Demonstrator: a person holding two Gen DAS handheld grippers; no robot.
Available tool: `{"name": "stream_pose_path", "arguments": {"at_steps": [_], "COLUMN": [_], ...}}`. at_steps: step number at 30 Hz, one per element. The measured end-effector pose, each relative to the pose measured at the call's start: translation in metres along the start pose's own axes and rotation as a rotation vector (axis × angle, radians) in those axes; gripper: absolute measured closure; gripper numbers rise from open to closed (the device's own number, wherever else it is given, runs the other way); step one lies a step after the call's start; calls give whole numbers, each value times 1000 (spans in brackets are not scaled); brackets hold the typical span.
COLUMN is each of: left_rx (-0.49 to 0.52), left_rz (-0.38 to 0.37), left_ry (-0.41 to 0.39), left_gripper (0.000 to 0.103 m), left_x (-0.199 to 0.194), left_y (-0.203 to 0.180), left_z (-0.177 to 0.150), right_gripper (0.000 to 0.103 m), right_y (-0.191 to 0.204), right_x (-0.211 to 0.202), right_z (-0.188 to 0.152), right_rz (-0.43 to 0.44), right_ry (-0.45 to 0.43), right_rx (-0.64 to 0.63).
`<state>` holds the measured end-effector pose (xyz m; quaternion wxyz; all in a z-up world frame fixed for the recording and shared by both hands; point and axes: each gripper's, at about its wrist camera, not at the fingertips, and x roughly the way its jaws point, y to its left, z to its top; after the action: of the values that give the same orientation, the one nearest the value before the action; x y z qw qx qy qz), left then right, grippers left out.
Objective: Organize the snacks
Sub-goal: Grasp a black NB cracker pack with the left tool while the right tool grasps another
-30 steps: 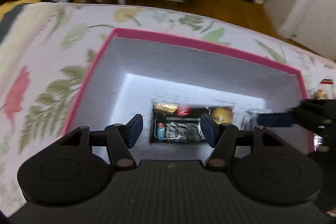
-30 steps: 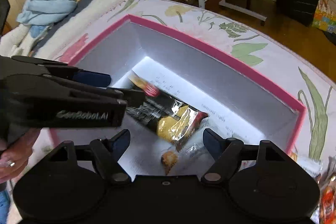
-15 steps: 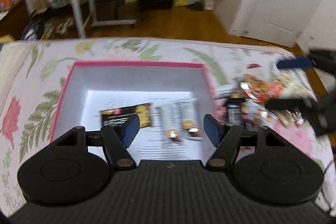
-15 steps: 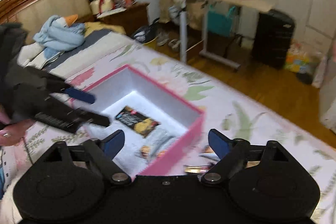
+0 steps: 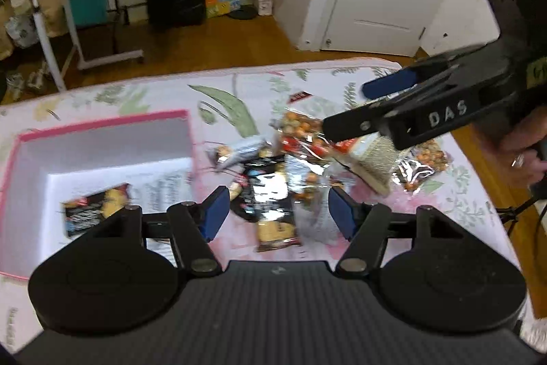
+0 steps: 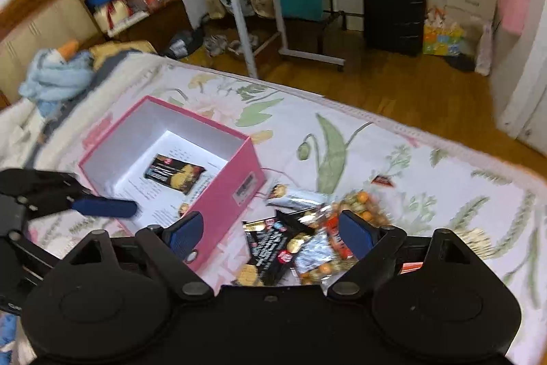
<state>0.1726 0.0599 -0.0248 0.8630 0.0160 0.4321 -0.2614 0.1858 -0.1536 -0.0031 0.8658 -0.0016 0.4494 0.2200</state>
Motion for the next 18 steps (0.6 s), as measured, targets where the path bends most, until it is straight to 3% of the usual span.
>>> {"name": "stream_pose_path", "arguments": {"at_steps": [6, 12, 18], "left_rx": [-41, -36, -52], "left_rz": [-14, 51, 115], "left_ry": [37, 23, 10], "left_gripper": [41, 42, 41], "left_x": [51, 92, 123], "left_y": [-12, -19, -19], "left_z": [-18, -44, -65], "right_gripper": [26, 29, 29], "right_y": [-26, -44, -51], "right_x": [36, 79, 109], "right_z": [-40, -47, -69], "right_rz": [105, 207, 206], "right_ry": [24, 80, 65], "right_rx": [71, 191, 269]}}
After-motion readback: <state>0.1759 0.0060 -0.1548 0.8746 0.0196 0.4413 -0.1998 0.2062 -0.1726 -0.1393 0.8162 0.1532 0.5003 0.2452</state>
